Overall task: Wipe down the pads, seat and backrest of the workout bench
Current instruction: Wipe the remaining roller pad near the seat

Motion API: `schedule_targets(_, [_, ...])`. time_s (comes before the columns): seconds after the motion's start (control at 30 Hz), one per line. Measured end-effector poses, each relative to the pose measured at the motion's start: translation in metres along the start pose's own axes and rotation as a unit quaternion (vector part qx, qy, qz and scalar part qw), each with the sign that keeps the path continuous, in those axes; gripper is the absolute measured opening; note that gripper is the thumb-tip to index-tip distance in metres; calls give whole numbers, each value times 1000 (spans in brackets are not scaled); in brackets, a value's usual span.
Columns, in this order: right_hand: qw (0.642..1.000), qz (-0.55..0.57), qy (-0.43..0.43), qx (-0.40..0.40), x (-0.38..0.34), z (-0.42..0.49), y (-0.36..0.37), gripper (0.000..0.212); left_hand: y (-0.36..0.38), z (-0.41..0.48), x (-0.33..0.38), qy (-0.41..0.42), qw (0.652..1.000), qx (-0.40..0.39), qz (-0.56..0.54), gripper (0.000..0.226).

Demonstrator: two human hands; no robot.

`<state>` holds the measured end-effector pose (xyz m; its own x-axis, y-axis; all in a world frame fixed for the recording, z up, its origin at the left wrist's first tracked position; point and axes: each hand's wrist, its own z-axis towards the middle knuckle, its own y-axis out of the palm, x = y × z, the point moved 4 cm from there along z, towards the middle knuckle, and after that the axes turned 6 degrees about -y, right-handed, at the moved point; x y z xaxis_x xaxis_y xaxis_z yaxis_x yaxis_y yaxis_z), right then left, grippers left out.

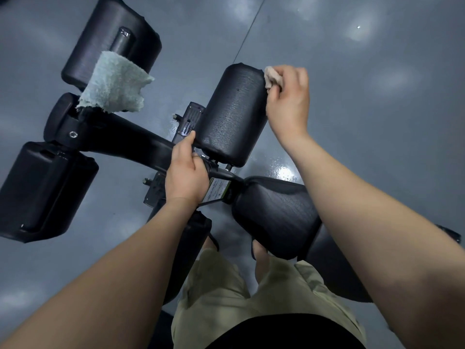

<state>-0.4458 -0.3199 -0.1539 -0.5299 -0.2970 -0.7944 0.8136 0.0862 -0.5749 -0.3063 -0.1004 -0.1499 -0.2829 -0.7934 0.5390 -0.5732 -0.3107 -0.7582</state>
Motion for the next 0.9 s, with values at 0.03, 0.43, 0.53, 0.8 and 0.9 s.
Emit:
schedule_targets(0.03, [1000, -2, -8, -2, -3, 1, 1, 30, 0, 0, 1, 3, 1000, -2, -2, 51])
schedule_targets(0.43, [983, -6, -127, -129, -25, -40, -2, 37, -5, -2, 3, 43, 999, -10, -13, 49])
schedule_targets(0.53, [993, -13, -90, -73, -24, -8, -3, 39, -5, -1, 1, 27, 999, -14, -10, 49])
schedule_targets(0.8, [980, -76, -150, -110, -34, -4, 10, 42, -4, -2, 0, 16, 1000, -17, -13, 48])
schedule_targets(0.9, [973, -70, -179, -131, -41, -25, 4, 31, -5, -1, 0, 17, 1000, -19, -18, 47])
